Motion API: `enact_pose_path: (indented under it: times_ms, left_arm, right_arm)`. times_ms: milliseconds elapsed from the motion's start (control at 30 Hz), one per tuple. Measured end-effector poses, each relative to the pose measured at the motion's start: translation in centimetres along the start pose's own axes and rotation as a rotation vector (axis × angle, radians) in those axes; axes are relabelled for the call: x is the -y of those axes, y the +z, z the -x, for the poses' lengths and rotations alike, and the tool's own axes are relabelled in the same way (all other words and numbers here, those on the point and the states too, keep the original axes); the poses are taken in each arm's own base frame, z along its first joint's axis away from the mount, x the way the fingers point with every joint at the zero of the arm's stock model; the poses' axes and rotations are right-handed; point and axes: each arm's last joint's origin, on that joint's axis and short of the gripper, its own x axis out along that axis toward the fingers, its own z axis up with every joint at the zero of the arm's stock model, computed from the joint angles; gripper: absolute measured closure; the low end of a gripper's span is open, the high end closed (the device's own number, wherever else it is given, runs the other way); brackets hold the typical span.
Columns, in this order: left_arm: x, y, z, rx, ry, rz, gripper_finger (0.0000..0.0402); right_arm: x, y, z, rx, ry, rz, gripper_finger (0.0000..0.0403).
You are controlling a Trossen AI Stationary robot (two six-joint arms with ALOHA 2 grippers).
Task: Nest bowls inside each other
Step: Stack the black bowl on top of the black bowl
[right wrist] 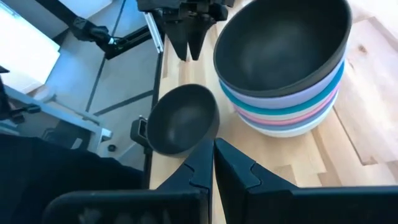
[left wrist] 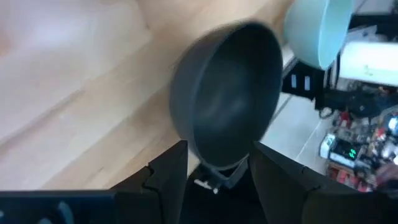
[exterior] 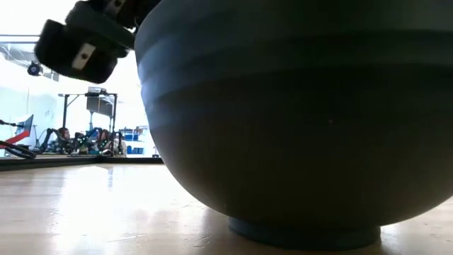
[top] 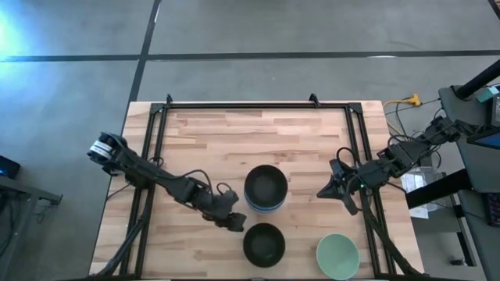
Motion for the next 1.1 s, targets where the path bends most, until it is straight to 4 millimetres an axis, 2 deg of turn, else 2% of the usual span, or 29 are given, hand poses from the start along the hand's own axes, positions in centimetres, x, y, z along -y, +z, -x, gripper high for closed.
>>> enact_pose_path:
  times_ms: [200, 567, 733, 967, 1100]
  left_arm:
    - [-1.0, -0.2, -1.2, -0.011, 0.048, -0.001, 0.0245]
    - [-0.7, -0.2, -4.8, -0.037, 0.076, -0.031, 0.0245]
    - [-0.6, -0.1, -5.5, -0.037, 0.080, -0.047, 0.0245]
    - [-1.7, 0.0, -6.9, -0.045, 0.134, -0.024, 0.0245]
    - [-1.9, 0.0, -7.2, -0.049, 0.145, -0.023, 0.0268]
  right_arm:
    - [-0.2, -0.2, 0.1, -0.006, 0.010, -0.014, 0.0394]
    - [-0.2, -0.1, 0.2, -0.002, 0.014, -0.024, 0.0394]
    - [-0.2, -0.1, 0.2, -0.003, 0.016, -0.045, 0.0394]
    - [-0.3, -0.2, 0.4, -0.018, 0.042, -0.076, 0.0394]
    - [-0.3, -0.2, 0.6, -0.022, 0.063, -0.080, 0.0394]
